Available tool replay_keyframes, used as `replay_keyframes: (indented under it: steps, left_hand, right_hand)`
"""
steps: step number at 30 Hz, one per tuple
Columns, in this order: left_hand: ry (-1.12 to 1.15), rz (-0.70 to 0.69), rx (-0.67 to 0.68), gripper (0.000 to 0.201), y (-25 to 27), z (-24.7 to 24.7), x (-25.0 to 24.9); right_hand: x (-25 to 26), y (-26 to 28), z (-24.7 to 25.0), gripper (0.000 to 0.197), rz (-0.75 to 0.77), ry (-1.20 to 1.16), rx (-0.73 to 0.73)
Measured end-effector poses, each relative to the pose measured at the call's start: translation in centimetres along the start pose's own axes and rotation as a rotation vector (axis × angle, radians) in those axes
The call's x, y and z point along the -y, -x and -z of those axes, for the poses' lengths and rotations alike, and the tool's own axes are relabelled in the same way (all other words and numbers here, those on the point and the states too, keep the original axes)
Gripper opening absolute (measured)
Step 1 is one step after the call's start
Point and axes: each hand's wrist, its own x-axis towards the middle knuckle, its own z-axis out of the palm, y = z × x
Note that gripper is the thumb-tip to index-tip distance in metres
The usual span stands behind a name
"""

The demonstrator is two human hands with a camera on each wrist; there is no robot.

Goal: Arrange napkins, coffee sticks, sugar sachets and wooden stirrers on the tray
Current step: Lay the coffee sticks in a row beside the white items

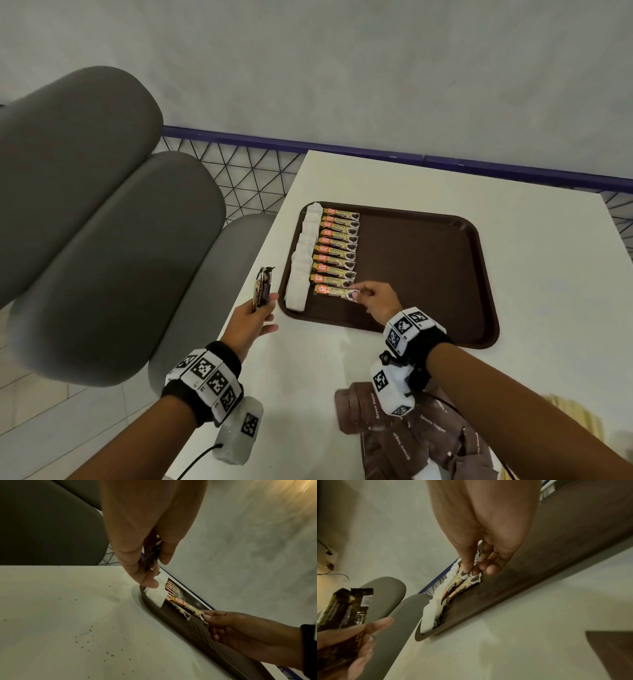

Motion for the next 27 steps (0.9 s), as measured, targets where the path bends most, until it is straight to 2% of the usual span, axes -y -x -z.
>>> replay_keyframes:
  steps: [8,14,27]
  left_hand:
    - [0.03,-0.017,0.036,0.028,0.0,0.5,0.5]
    - [0.006,-0.023,0.019,0.024,0.0,0.5,0.7]
    - [-0.053,-0.001,0.114,0.018,0.4,0.2,0.0]
  right_hand:
    - [0.9,-0.3,-1.2,0.016,-0.068,0.008,-0.112]
    - [1.1,-0.7,-2.0,0.038,-0.149,0.008,-0.179]
    - [1.3,-0.7,-2.4,0.022,-0.165,0.068,-0.192]
